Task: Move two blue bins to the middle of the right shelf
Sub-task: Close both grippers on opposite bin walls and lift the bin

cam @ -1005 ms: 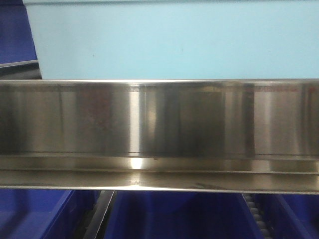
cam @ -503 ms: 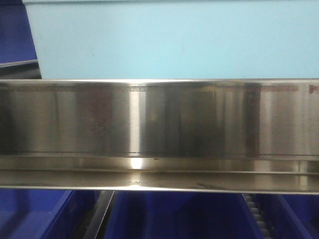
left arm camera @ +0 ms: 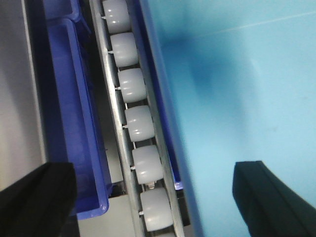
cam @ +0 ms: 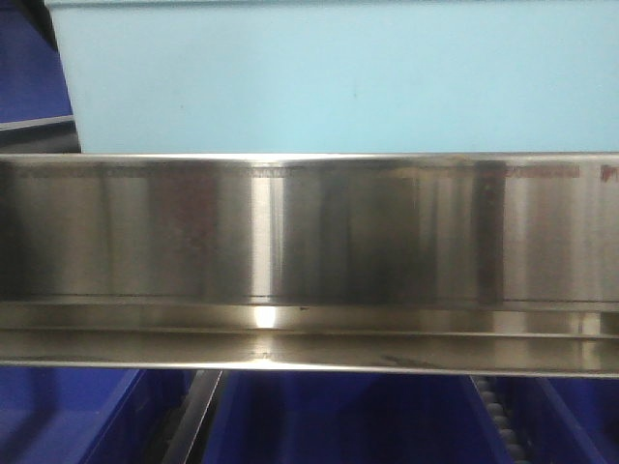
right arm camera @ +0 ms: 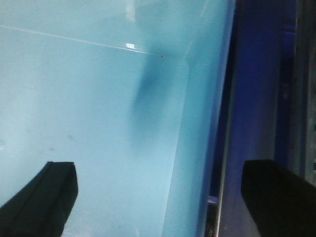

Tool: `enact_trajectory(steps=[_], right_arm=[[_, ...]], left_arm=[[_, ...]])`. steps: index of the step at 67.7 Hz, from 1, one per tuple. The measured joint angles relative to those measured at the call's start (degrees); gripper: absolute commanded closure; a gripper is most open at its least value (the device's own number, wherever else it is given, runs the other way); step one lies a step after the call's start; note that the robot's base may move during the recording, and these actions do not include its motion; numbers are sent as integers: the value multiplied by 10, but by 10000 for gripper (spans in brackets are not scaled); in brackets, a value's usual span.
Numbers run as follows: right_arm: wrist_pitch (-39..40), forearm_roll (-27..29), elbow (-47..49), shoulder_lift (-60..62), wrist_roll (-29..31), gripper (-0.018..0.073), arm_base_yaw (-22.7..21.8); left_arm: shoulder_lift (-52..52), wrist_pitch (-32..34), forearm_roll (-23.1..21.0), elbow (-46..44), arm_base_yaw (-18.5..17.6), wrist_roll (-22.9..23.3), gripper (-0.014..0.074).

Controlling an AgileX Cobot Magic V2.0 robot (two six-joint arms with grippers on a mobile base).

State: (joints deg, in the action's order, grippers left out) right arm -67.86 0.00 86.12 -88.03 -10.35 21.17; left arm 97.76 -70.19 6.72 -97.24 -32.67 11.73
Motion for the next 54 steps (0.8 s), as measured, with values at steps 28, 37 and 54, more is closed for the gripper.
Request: enact_trajectory(steps=[28, 37, 54], right_arm=[[2, -7, 0, -21, -8, 581, 0], [4, -9, 0, -21, -15, 711, 0], [2, -9, 0, -21, -24, 712, 0]], left_arm=[[17, 0, -5, -2, 0, 17, 523], [17, -1, -5, -2, 0, 22, 707], [17, 0, -8, -3, 1, 25, 707]])
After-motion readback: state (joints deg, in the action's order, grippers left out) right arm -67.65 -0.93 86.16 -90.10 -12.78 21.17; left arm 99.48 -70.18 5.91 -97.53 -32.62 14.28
